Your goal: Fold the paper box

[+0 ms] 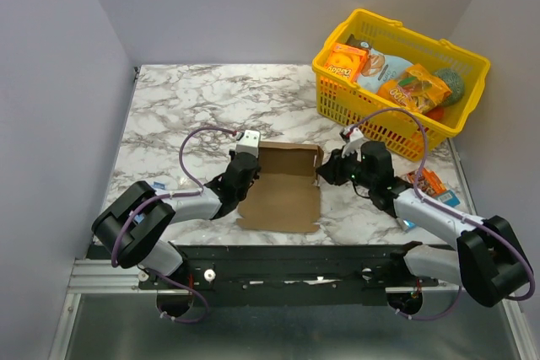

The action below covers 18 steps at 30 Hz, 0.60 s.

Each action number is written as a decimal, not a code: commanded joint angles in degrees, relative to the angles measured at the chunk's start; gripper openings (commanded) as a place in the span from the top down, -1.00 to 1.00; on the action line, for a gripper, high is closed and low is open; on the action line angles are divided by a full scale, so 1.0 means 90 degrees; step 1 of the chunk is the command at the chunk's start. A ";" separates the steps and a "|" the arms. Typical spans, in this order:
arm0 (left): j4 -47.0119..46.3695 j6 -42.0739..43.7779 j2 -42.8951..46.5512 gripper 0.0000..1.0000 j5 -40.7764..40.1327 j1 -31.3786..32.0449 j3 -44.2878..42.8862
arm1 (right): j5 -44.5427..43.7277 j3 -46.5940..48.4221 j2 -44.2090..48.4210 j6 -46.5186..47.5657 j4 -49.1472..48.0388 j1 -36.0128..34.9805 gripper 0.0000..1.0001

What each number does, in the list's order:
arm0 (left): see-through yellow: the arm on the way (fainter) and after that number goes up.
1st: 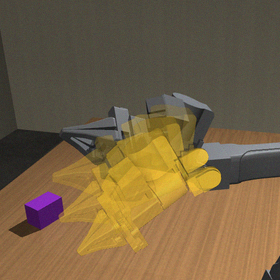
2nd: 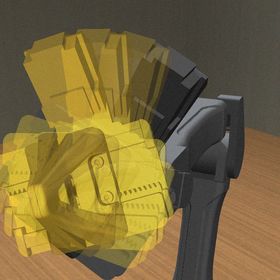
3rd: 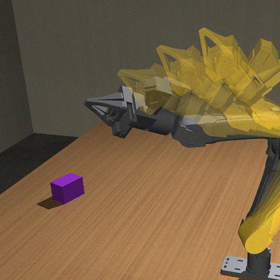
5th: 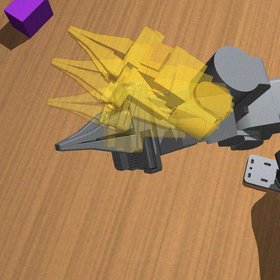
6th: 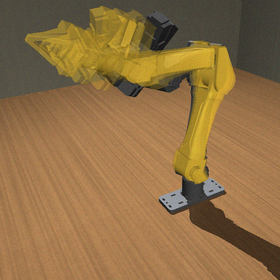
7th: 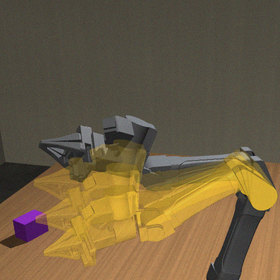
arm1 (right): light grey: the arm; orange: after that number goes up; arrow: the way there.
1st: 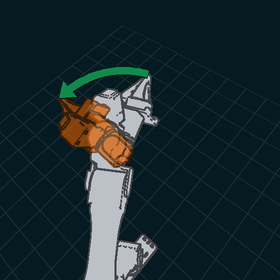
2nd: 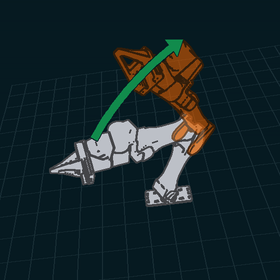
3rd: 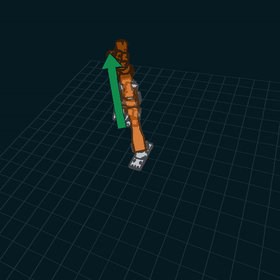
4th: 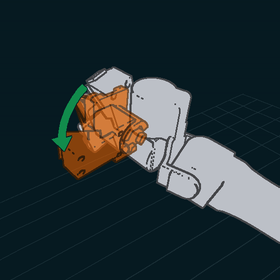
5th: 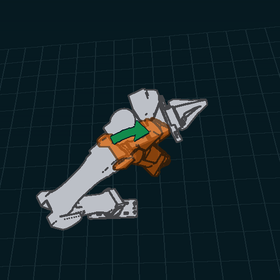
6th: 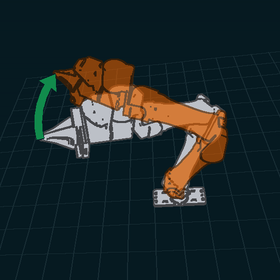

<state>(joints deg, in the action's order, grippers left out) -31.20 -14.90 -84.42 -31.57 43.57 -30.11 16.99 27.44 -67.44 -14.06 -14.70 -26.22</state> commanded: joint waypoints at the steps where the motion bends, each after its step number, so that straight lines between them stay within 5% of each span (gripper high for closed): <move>1: 0.0283 -0.0044 -0.0024 1.00 -0.0086 -0.0017 0.0015 | -0.0138 -0.0052 -0.0114 0.0215 -0.0271 -0.0319 0.42; 12: 0.0283 -0.0054 -0.0024 1.00 -0.0027 0.0002 0.0035 | -0.1204 0.0398 -0.0924 -0.0185 -0.0564 -0.1003 0.41; 18: 0.0302 -0.0054 -0.0043 1.00 -0.0027 0.0002 0.0025 | -0.1254 0.0632 -0.1344 -0.0273 -0.0886 -0.1013 0.24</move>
<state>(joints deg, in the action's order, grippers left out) -31.14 -14.92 -84.42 -32.12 43.46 -30.11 7.75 31.00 -76.82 -15.86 -21.50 -34.61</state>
